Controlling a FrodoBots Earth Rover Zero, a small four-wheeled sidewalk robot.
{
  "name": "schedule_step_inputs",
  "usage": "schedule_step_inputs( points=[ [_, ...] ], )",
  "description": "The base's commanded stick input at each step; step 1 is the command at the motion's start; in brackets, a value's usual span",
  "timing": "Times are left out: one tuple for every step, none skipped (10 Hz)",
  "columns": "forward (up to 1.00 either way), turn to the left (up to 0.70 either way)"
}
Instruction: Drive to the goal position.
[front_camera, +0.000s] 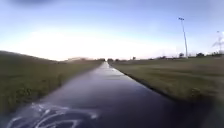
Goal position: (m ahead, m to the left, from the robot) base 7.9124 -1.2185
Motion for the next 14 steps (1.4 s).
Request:
schedule_step_inputs(
  points=[
    [0.45, 0.00],
    [0.45, 0.00],
    [0.45, 0.00],
    [0.45, 0.00],
    [0.45, 0.00],
    [0.45, 0.00],
    [0.45, 0.00],
    [0.45, 0.00],
    [0.45, 0.00],
    [0.45, 0.00],
    [0.45, 0.00],
    [0.45, 0.00],
    [0.45, 0.00],
    [0.45, 0.00]
  ],
)
